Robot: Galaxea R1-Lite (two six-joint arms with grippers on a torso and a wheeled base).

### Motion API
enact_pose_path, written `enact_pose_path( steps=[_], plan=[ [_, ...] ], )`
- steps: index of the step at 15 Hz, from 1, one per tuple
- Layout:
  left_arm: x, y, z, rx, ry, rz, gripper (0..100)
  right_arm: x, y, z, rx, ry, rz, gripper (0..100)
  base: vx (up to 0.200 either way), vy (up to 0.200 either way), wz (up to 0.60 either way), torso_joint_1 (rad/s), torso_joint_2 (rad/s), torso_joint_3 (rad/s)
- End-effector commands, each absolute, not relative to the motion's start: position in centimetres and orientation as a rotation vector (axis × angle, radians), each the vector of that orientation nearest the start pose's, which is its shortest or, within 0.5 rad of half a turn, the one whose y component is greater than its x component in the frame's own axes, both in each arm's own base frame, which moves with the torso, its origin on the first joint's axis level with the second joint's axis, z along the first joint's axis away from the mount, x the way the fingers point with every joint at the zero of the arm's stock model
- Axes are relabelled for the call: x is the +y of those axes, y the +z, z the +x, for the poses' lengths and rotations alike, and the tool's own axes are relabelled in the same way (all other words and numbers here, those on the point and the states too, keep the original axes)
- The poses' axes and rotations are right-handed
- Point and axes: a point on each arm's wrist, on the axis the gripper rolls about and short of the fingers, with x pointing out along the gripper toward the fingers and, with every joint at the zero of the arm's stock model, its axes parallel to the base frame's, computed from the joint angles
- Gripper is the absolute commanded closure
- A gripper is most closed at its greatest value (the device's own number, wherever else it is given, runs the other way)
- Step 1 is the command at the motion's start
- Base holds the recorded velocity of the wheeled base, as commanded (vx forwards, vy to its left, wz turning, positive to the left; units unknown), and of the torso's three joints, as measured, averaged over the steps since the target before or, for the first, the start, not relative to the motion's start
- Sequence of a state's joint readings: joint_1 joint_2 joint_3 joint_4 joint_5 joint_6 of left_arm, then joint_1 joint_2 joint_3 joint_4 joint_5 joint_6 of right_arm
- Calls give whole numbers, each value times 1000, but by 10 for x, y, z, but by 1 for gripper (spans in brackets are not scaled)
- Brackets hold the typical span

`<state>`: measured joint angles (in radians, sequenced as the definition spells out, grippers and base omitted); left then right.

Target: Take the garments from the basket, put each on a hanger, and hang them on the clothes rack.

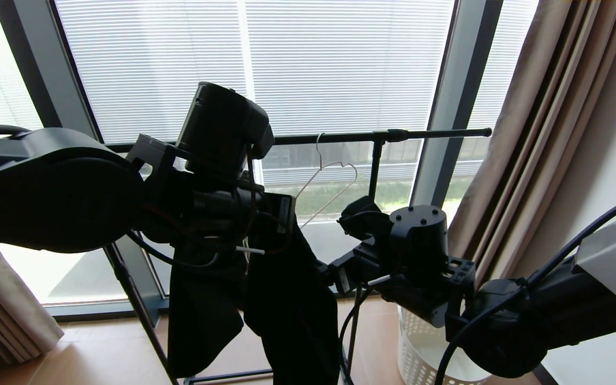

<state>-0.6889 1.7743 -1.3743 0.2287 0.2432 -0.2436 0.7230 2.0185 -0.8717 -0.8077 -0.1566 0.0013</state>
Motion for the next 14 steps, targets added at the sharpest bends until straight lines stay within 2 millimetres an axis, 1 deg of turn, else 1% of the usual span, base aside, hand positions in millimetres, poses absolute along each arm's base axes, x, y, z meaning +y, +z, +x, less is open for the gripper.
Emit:
enact_pose_path(
  steps=[1, 3, 5, 7, 10, 13, 14],
  plan=[
    [-205, 240, 258, 599, -358, 44, 100, 233, 102, 272, 342, 556, -156, 0, 0, 0, 0, 0, 0, 0],
    [-205, 242, 257, 593, -361, 46, 100, 232, 96, 271, 364, 556, -163, 0, 0, 0, 0, 0, 0, 0],
    [-205, 242, 257, 593, -361, 46, 100, 231, 94, 270, 372, 554, -166, 0, 0, 0, 0, 0, 0, 0],
    [-204, 242, 258, 594, -359, 47, 100, 226, 93, 265, 384, 555, -171, 0, 0, 0, 0, 0, 0, 0],
    [-203, 241, 259, 595, -353, 46, 100, 221, 97, 258, 377, 595, -163, 0, 0, 0, 0, 0, 0, 0],
    [-204, 242, 258, 592, -357, 46, 100, 225, 96, 262, 372, 602, -160, 0, 0, 0, 0, 0, 0, 0],
    [-204, 242, 258, 594, -359, 47, 100, 227, 91, 264, 380, 602, -165, 0, 0, 0, 0, 0, 0, 0]
  ],
)
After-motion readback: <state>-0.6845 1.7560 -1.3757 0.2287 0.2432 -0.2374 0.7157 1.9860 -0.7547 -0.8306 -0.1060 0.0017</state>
